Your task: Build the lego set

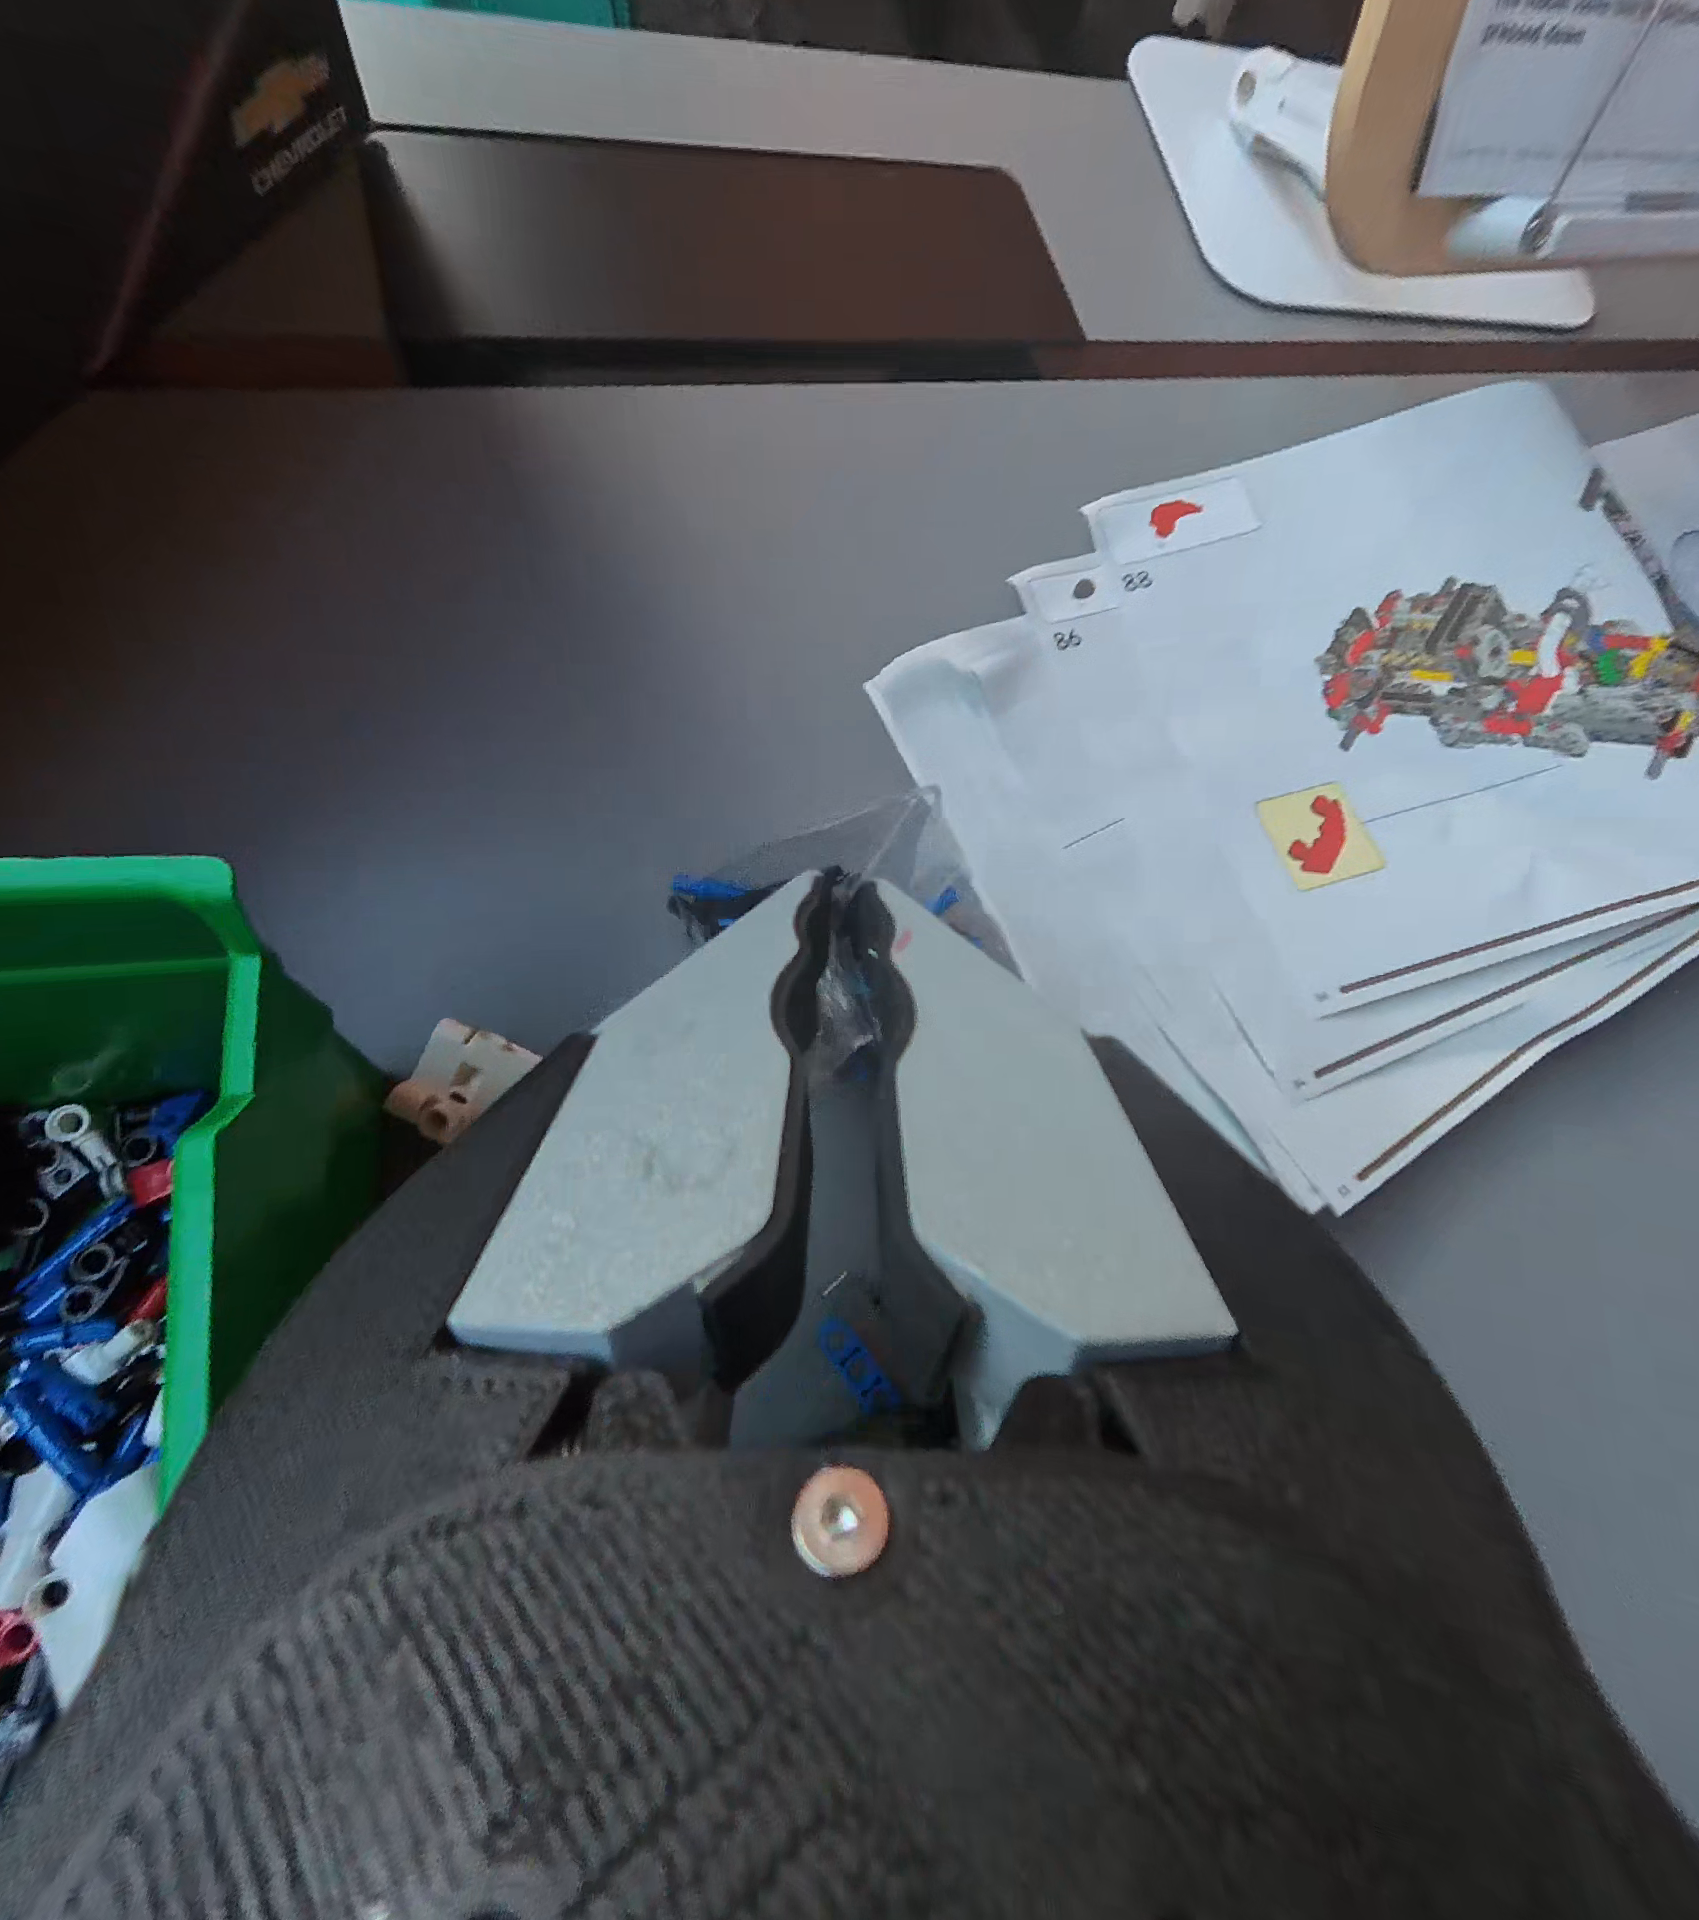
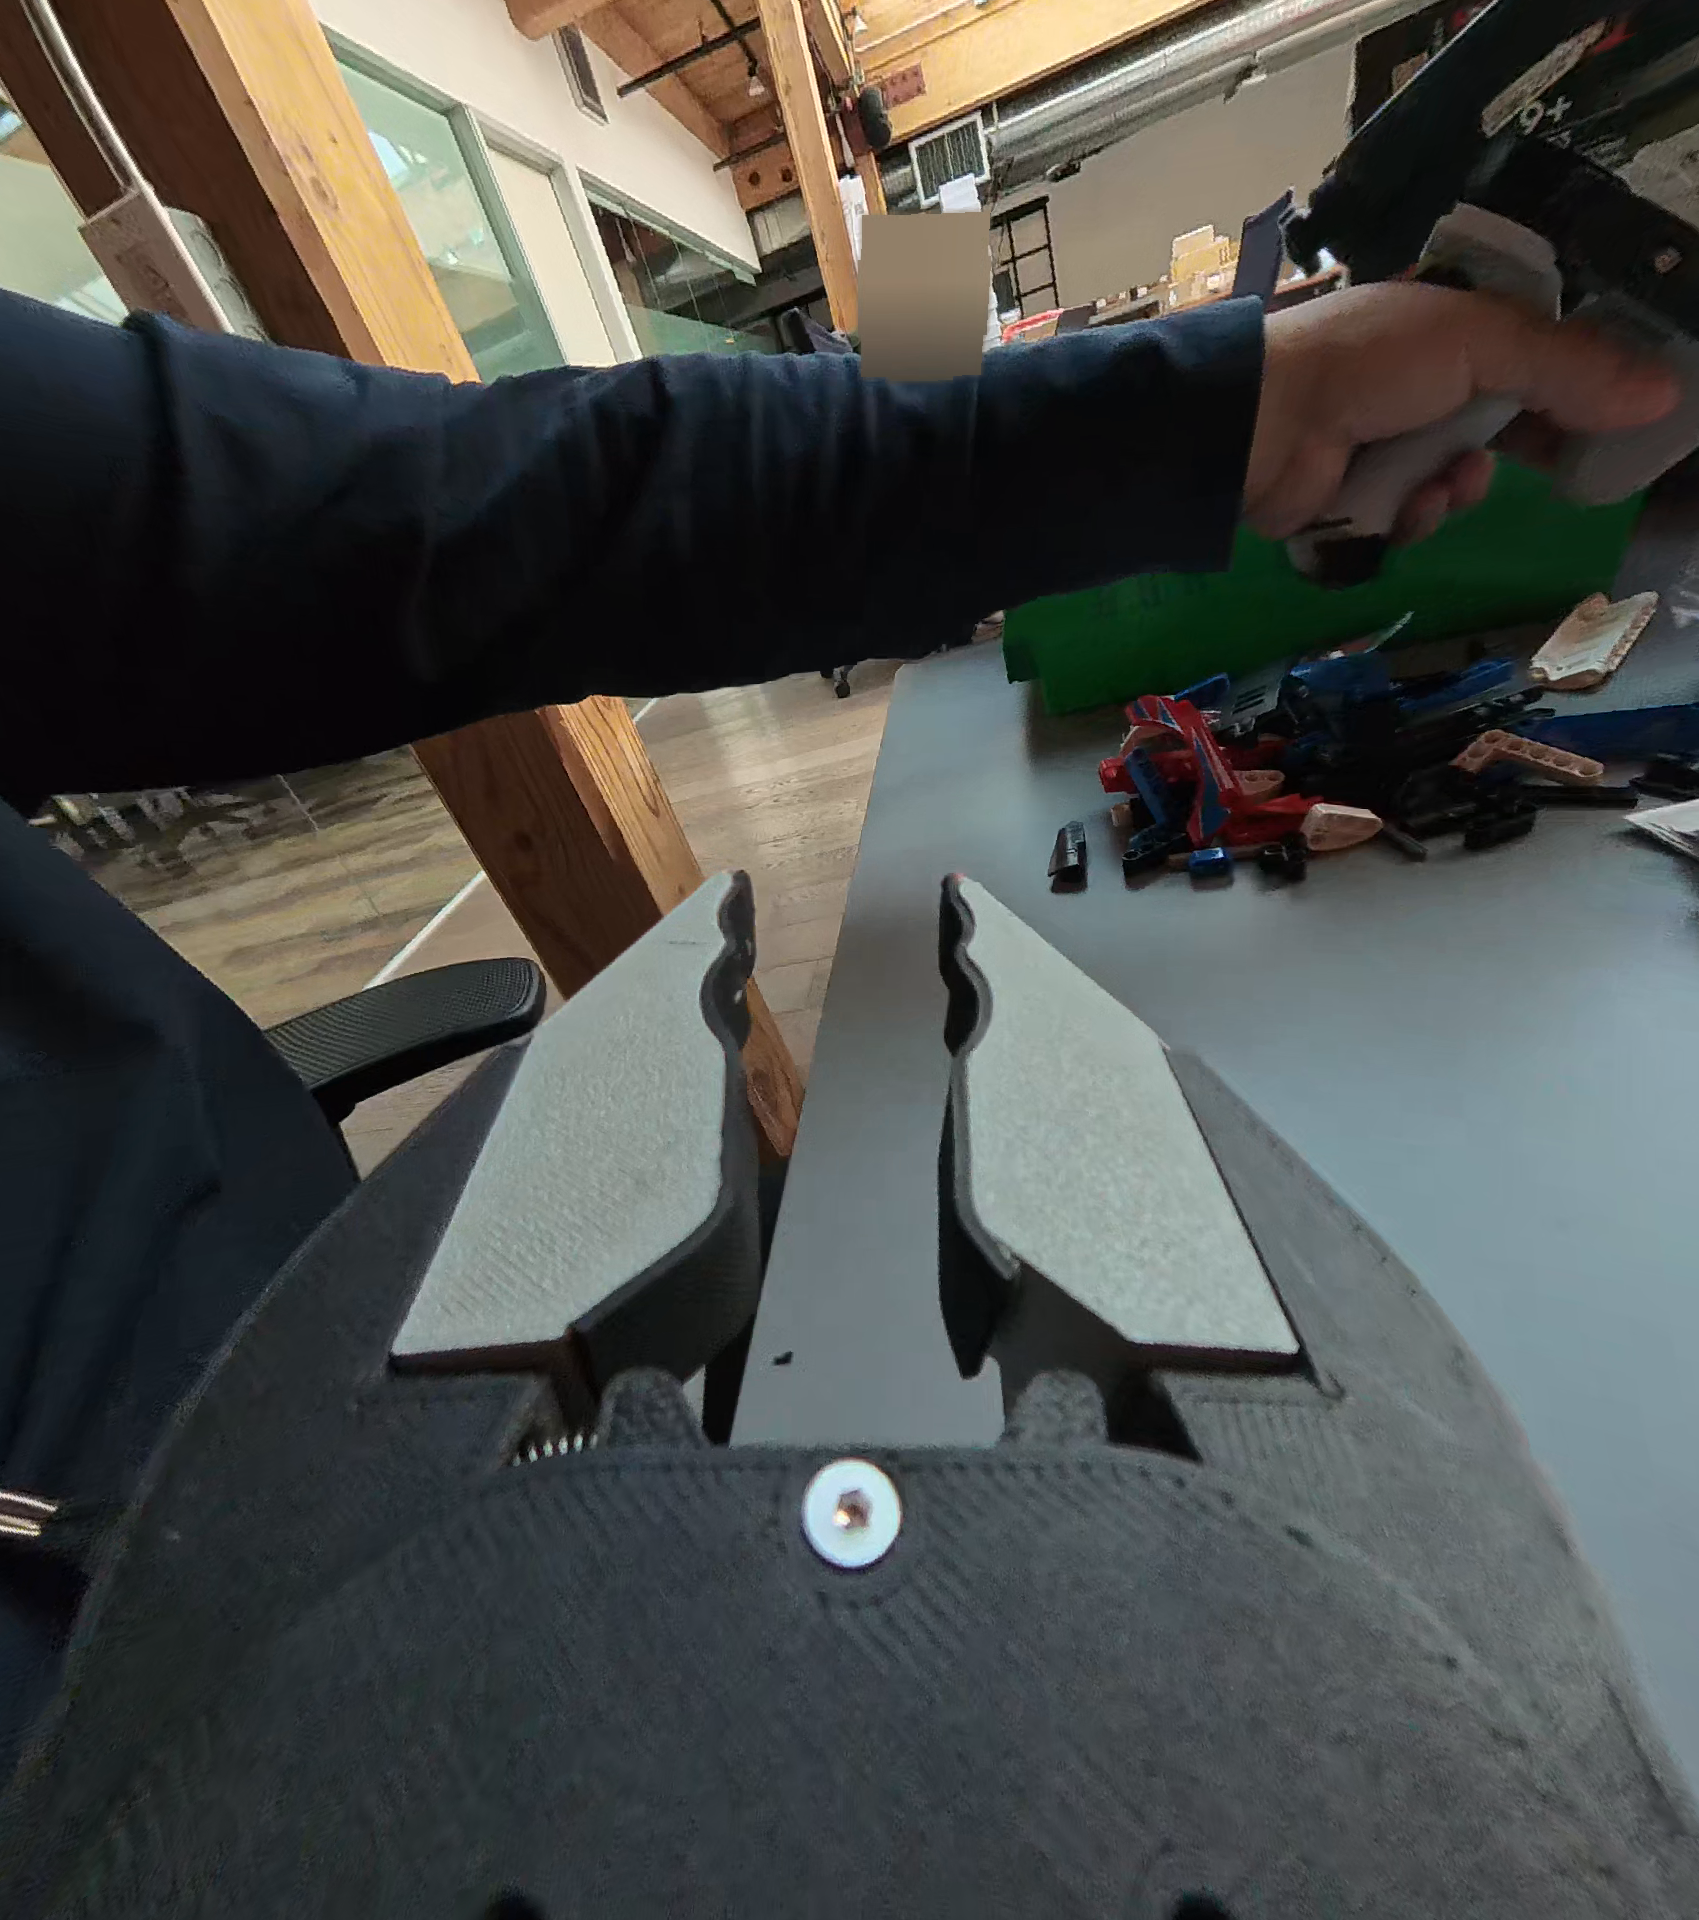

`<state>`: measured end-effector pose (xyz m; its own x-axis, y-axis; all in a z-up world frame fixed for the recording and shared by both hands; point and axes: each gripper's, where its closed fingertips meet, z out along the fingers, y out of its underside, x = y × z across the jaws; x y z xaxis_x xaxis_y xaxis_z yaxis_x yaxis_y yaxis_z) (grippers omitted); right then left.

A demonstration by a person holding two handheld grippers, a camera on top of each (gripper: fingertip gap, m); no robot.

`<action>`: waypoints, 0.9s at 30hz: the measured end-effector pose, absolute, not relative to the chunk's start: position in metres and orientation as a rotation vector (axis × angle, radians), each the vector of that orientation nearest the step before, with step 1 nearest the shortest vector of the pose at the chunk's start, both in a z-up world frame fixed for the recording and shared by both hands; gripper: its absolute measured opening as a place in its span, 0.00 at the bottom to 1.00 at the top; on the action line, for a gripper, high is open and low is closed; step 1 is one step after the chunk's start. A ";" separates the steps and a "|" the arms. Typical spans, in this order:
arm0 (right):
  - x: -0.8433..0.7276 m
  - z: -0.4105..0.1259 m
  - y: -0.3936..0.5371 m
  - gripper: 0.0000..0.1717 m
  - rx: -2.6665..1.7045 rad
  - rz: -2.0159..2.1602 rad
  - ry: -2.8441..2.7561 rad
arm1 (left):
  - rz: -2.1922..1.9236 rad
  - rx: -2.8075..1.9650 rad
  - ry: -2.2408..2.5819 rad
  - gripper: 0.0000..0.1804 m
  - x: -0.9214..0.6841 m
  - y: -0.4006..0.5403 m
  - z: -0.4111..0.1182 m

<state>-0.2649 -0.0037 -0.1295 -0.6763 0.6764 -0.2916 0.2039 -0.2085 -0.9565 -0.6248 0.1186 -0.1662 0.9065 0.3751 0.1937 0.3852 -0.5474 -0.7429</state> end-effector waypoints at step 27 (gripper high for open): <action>-0.266 -0.133 -0.021 0.21 -0.984 1.908 -1.700 | 0.009 -2.175 -0.219 0.26 -0.436 -0.019 -0.128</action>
